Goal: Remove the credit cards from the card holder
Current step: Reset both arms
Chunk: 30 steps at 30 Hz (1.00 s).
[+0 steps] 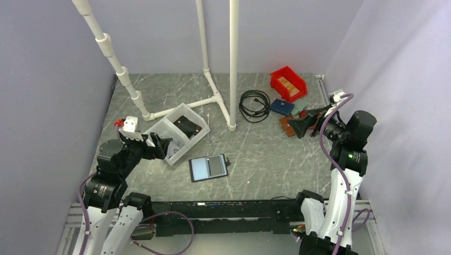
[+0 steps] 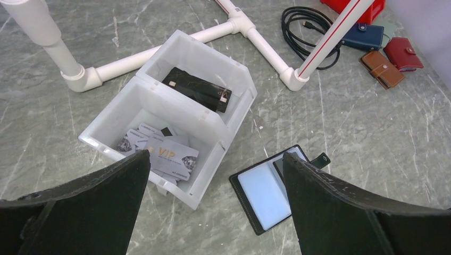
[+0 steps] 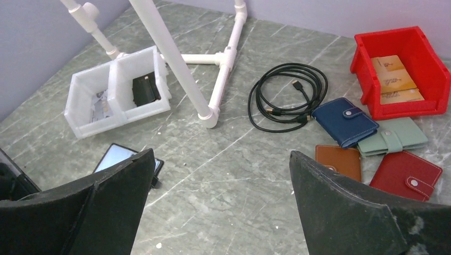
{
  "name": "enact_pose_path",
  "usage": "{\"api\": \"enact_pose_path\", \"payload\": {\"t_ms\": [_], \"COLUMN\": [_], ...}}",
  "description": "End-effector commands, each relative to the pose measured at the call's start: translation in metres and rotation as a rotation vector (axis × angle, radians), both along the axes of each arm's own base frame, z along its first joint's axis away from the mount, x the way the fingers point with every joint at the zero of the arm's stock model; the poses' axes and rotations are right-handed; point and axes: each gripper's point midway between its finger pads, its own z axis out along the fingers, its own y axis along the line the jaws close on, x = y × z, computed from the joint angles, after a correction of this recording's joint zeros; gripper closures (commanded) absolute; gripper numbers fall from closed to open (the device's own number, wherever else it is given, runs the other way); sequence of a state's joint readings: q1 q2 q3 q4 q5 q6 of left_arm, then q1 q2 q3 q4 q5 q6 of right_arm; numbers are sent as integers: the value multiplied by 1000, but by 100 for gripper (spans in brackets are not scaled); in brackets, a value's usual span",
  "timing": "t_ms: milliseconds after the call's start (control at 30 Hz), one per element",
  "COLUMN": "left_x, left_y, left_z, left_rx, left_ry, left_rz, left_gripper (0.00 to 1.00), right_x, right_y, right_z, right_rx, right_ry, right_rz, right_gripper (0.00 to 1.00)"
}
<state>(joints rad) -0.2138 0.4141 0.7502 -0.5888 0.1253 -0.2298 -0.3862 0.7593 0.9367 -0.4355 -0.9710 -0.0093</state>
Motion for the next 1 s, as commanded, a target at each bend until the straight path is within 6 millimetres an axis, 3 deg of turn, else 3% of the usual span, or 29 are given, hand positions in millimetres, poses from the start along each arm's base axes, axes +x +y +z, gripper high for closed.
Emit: {"api": "enact_pose_path", "payload": {"t_ms": [0,967], "left_x": [1,0], "left_y": [2,2], "left_z": [7,6], "left_rx": [10,7], "left_ry": [-32,-30], "left_rz": [9,7], "left_gripper": [0,1], "right_x": [-8,-5], "right_y": [7,6], "right_z": [12,1], "right_rx": [-32,14], "right_ry": [-57,-34], "right_rz": [57,95], "right_gripper": [0,0]}}
